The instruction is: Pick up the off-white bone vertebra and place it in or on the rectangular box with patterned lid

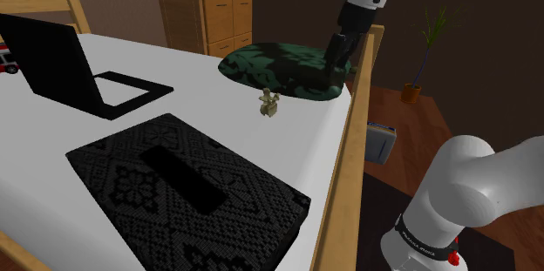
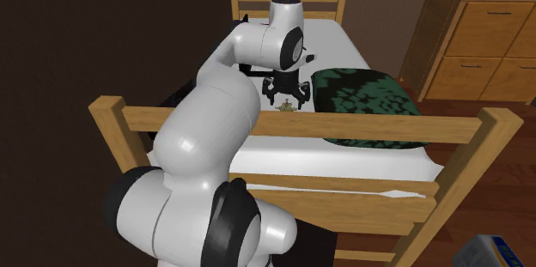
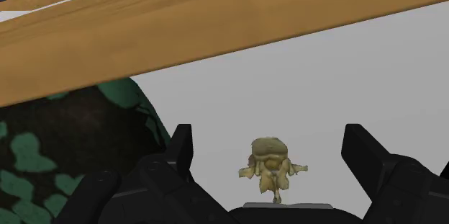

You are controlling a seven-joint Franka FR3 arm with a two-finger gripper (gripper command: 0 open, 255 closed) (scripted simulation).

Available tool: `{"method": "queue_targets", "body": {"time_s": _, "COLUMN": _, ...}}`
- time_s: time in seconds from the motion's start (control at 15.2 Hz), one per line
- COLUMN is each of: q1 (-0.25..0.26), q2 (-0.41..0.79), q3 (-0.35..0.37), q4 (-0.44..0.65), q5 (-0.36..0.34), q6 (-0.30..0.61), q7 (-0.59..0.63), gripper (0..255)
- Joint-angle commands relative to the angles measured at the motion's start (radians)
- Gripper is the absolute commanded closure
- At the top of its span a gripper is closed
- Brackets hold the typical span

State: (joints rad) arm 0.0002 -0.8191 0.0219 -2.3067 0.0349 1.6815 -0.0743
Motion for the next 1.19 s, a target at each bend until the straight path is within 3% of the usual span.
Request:
{"method": "queue_targets", "body": {"time_s": 0.0, "q1": 0.000, "q2": 0.000, "q3": 0.000, "q4": 0.000, "q5": 0.000, "q6": 0.000, "q7": 0.000, "gripper": 0}}
{"method": "queue_targets", "body": {"time_s": 0.59, "q1": 0.006, "q2": 0.301, "q3": 0.053, "q4": 0.080, "q5": 0.016, "q6": 0.228, "q7": 0.050, "gripper": 0}}
{"method": "queue_targets", "body": {"time_s": 1.12, "q1": 0.007, "q2": 0.551, "q3": 0.089, "q4": 0.201, "q5": 0.004, "q6": 0.362, "q7": 0.093, "gripper": 0}}
